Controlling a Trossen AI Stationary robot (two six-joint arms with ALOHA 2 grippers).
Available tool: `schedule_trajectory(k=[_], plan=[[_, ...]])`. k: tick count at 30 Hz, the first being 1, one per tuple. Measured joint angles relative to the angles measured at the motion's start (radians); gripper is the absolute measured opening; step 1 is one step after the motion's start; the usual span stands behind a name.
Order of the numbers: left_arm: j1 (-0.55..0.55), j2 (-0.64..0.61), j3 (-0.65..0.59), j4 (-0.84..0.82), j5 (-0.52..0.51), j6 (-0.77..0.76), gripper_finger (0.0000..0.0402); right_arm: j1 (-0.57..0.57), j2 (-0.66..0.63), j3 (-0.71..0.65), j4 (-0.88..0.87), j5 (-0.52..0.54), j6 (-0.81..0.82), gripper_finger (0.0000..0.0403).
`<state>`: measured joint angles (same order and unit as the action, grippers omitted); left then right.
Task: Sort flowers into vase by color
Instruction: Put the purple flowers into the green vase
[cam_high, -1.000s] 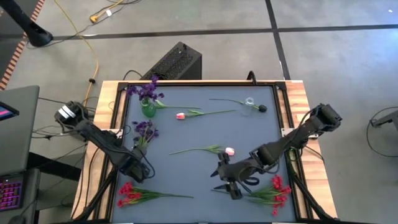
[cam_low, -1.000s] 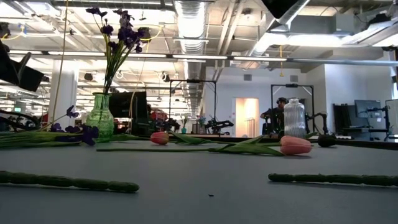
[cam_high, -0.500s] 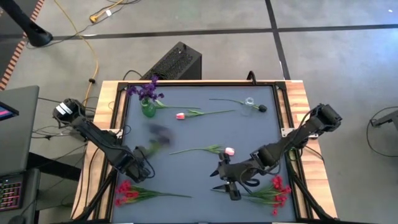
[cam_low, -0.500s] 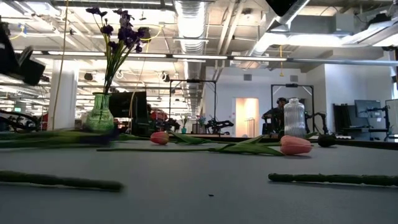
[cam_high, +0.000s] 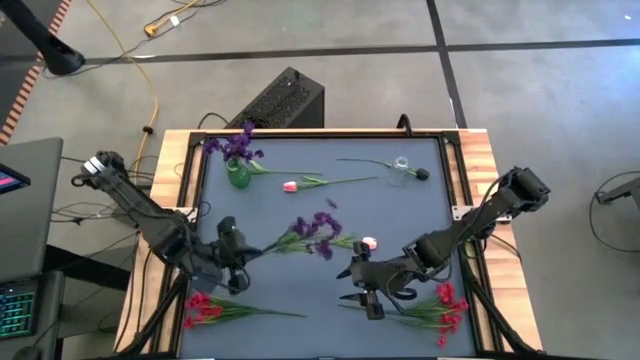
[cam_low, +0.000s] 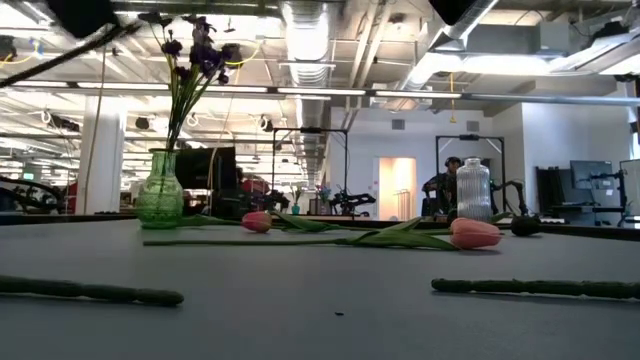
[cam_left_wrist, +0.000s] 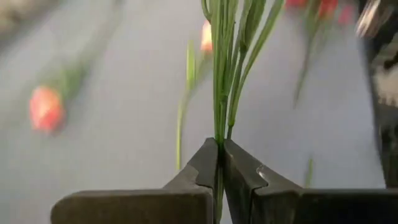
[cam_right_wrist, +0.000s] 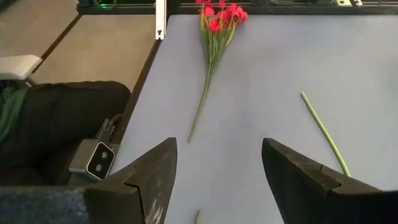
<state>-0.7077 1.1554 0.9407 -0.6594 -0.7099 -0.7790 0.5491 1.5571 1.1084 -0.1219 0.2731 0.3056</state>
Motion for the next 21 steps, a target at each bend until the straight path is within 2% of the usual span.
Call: schedule_trajectory(k=[2, 5, 7, 11, 16, 21], plan=[[0.007, -0.026, 0.003, 0.124, -0.07, 0.178, 0.0, 0.0, 0.0, 0.0, 0.0, 0.0, -0.019, 0.026], [0.033, -0.066, 0.003, 0.318, -0.099, 0.423, 0.0, 0.0, 0.0, -0.001, 0.003, 0.008, -0.066, 0.026], [0.059, -0.092, 0.003, 0.463, -0.045, 0.572, 0.0, 0.0, 0.0, -0.01, 0.006, 0.036, -0.075, 0.026], [0.108, -0.136, 0.003, 0.683, 0.132, 0.809, 0.0, -0.017, 0.001, -0.024, 0.0, 0.071, -0.079, 0.026], [0.176, -0.188, 0.004, 0.791, 0.148, 0.97, 0.0, -0.044, 0.001, -0.024, 0.001, 0.071, -0.079, 0.026], [0.27, -0.228, 0.004, 0.797, 0.153, 0.985, 0.0, -0.078, 0.001, -0.024, 0.003, 0.07, -0.08, 0.026]])
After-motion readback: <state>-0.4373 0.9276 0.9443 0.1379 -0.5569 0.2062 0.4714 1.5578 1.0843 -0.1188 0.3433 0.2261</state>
